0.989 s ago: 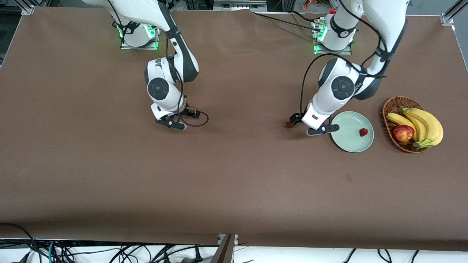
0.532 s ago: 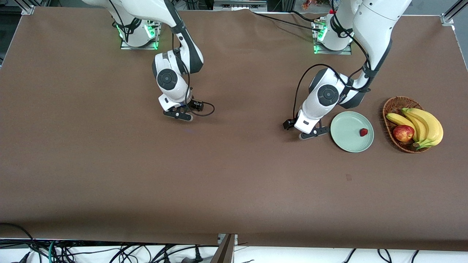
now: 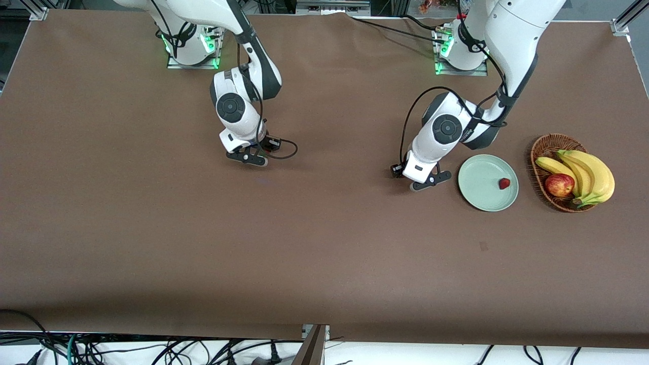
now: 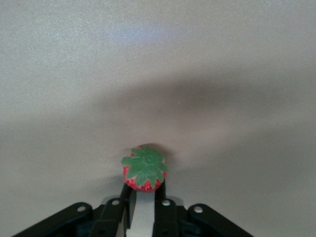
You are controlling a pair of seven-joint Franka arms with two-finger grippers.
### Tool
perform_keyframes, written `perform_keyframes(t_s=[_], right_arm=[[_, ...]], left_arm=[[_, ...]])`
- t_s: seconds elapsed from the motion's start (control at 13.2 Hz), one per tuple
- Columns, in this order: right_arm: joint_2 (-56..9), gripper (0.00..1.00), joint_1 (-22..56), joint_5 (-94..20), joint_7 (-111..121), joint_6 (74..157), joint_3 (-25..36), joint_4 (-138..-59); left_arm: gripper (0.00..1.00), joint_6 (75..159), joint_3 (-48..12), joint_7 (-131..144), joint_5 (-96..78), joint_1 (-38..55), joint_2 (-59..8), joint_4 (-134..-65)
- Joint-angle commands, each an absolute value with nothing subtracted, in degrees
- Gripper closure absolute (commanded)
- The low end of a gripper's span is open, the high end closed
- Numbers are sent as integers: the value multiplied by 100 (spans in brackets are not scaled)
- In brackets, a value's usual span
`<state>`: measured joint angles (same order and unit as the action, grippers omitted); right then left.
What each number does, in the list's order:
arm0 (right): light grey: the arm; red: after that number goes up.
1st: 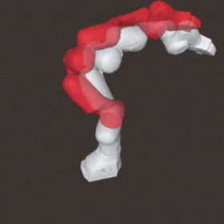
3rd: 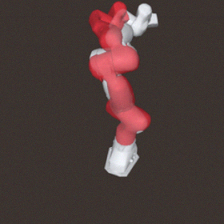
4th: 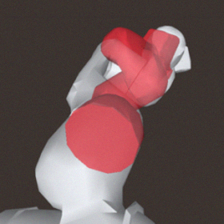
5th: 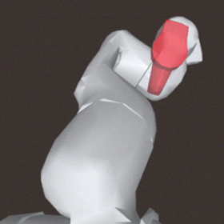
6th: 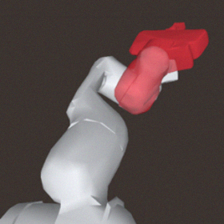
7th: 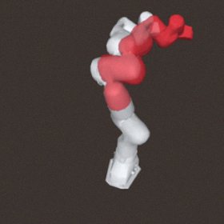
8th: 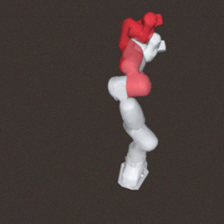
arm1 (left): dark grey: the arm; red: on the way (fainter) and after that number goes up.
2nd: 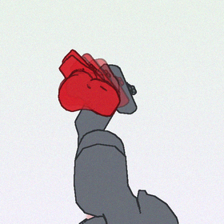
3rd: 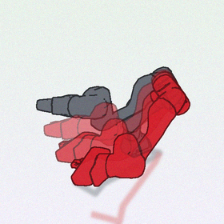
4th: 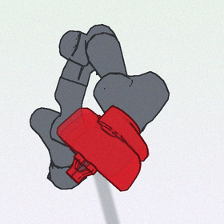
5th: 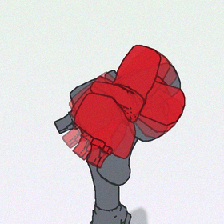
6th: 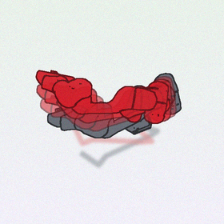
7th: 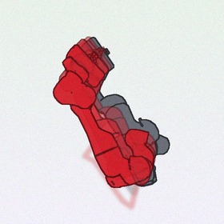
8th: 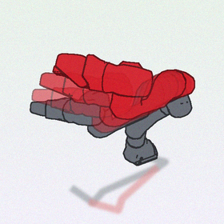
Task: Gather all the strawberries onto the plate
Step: 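Grasp the second strawberry with the left gripper while the right gripper grasps the last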
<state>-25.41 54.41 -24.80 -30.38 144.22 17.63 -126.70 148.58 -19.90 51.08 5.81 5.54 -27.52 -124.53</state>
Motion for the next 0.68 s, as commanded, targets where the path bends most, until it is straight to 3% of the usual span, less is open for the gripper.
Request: perform_keyframes(t_s=[0.0,0.3,0.61], right_arm=[[-2373,86,5449,-2470,-2962,14467,1767,-12806],[-2373,86,5449,-2470,-2971,14449,1775,-12718],[-2355,86,5441,-2470,-3006,14257,1793,-12368]], left_arm=[[91,14600,-1986,5282,738,589,-2698,-12384],[92,13337,-1820,4670,634,484,-2549,-11595],[92,12492,-873,2713,-227,440,-2093,-11417]])
